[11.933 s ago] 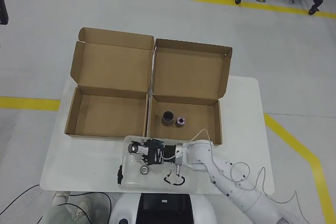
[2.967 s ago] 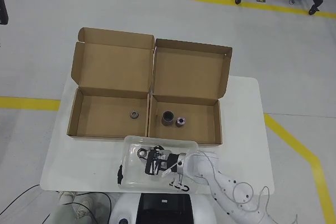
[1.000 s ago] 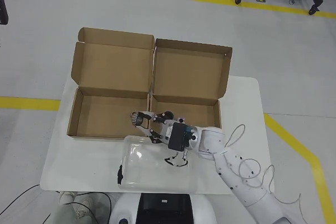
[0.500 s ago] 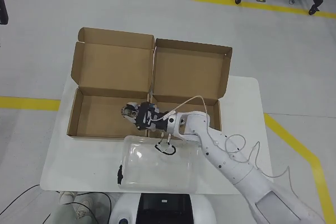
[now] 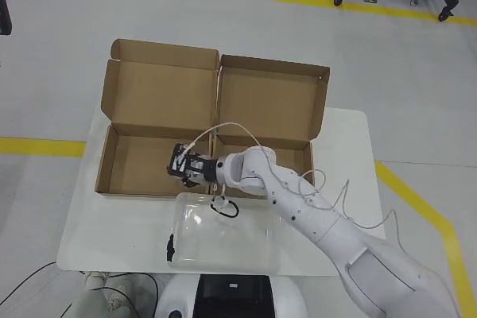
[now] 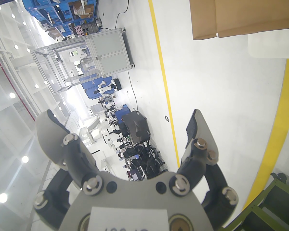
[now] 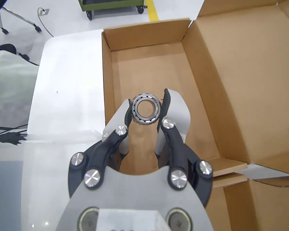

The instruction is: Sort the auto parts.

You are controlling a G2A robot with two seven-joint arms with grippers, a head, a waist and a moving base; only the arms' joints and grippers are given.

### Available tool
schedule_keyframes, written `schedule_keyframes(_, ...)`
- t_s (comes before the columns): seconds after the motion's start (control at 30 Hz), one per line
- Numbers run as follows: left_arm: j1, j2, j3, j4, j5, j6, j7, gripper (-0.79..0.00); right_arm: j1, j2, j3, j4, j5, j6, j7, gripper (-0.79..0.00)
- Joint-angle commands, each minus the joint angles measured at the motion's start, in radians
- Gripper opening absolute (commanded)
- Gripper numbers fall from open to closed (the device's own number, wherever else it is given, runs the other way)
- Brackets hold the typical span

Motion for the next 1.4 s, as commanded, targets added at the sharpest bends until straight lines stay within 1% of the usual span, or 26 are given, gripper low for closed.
schedule_keyframes(0.0,0.000,0.000,0.000,0.000,0.000,0.000,0.000,0.000,0.019,-0.017,-0.018,0.031,0.010,0.011,0.032,-0.785)
schedule_keyframes(0.23,0.000,0.000,0.000,0.000,0.000,0.000,0.000,0.000,0.075,-0.084,-0.076,0.139,0.045,0.045,0.124,-0.785)
schedule_keyframes(0.47,0.000,0.000,0.000,0.000,0.000,0.000,0.000,0.000,0.120,-0.145,-0.113,0.244,0.068,0.045,0.149,-0.785)
schedule_keyframes(0.5,0.000,0.000,0.000,0.000,0.000,0.000,0.000,0.000,0.124,-0.153,-0.116,0.259,0.069,0.044,0.147,-0.760)
schedule_keyframes(0.53,0.000,0.000,0.000,0.000,0.000,0.000,0.000,0.000,0.128,-0.160,-0.119,0.274,0.071,0.042,0.145,-0.686)
schedule_keyframes(0.57,0.000,0.000,0.000,0.000,0.000,0.000,0.000,0.000,0.132,-0.167,-0.121,0.289,0.071,0.041,0.141,-0.594)
schedule_keyframes(0.6,0.000,0.000,0.000,0.000,0.000,0.000,0.000,0.000,0.135,-0.173,-0.123,0.304,0.073,0.036,0.136,-0.548)
schedule_keyframes(0.63,0.000,0.000,0.000,0.000,0.000,0.000,0.000,0.000,0.139,-0.179,-0.124,0.320,0.075,0.032,0.129,-0.536)
schedule_keyframes(0.87,0.000,0.000,0.000,0.000,0.000,0.000,0.000,0.000,0.160,-0.213,-0.129,0.409,0.067,0.022,0.080,-0.536)
schedule_keyframes(0.97,0.000,0.000,0.000,0.000,0.000,0.000,0.000,0.000,0.167,-0.222,-0.127,0.428,0.054,0.025,0.053,-0.502)
schedule_keyframes(1.07,0.000,0.000,0.000,0.000,0.000,0.000,0.000,0.000,0.172,-0.225,-0.121,0.429,0.039,0.020,0.015,-0.471)
schedule_keyframes(1.2,0.000,0.000,0.000,0.000,0.000,0.000,0.000,0.000,0.171,-0.213,-0.104,0.410,0.008,0.003,-0.068,-0.443)
schedule_keyframes(1.27,0.000,0.000,0.000,0.000,0.000,0.000,0.000,0.000,0.162,-0.202,-0.094,0.391,-0.014,-0.002,-0.108,-0.397)
schedule_keyframes(1.3,0.000,0.000,0.000,0.000,0.000,0.000,0.000,0.000,0.155,-0.196,-0.088,0.379,-0.022,-0.003,-0.129,-0.308)
schedule_keyframes(1.37,0.000,0.000,0.000,0.000,0.000,0.000,0.000,0.000,0.141,-0.180,-0.071,0.353,-0.042,-0.006,-0.167,-0.065)
